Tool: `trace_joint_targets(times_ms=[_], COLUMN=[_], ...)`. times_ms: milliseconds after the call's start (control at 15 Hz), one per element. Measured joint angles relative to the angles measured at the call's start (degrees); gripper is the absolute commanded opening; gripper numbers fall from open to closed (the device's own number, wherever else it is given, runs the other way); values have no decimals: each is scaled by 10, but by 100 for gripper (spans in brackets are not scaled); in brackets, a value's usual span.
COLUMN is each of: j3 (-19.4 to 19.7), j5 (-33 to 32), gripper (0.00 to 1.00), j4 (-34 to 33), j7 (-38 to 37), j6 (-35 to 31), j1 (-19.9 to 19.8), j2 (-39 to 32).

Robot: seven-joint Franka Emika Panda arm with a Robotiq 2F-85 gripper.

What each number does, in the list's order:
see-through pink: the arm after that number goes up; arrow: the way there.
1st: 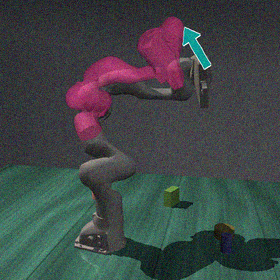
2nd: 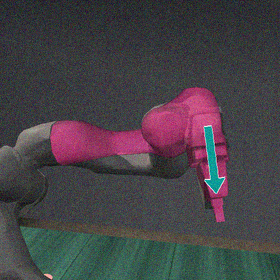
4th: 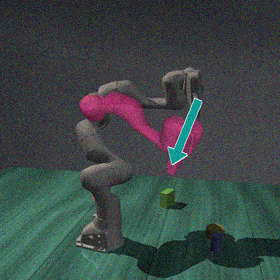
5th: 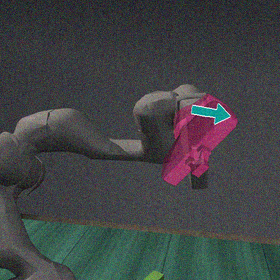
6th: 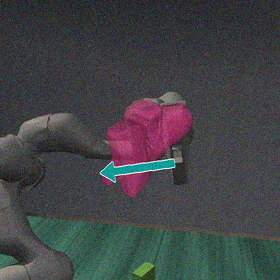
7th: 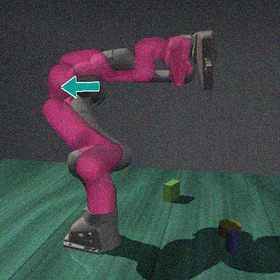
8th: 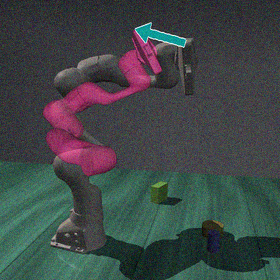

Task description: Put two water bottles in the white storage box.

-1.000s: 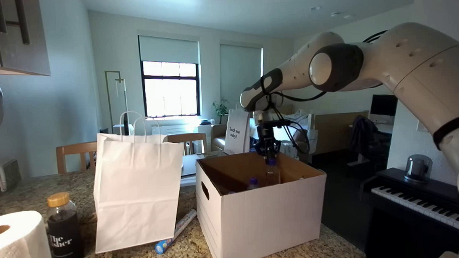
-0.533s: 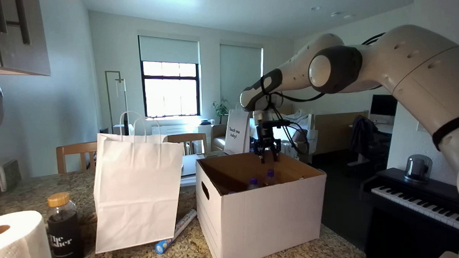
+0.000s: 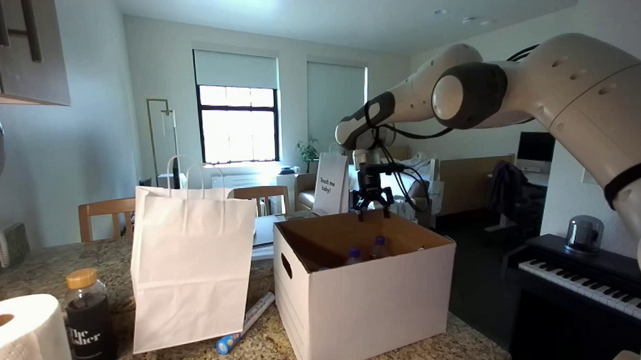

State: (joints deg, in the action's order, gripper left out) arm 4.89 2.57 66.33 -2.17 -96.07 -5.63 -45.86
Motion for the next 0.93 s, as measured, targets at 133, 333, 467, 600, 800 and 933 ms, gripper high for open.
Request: trace_joint_targets(times_ms=[133,333,467,600,800,933], j3=[-4,-18,-29,-38,-51,-62], j5=[0,0,0,0,-13,-36], gripper=[100,100,100,100,100,100], j4=[0,2,10,26,62,89], j7=[0,1,4,8,12,13], j6=[0,0,-3,-13,-33,-39], j1=[0,4,10,22,54,87], j2=[9,28,45,72,132,175])
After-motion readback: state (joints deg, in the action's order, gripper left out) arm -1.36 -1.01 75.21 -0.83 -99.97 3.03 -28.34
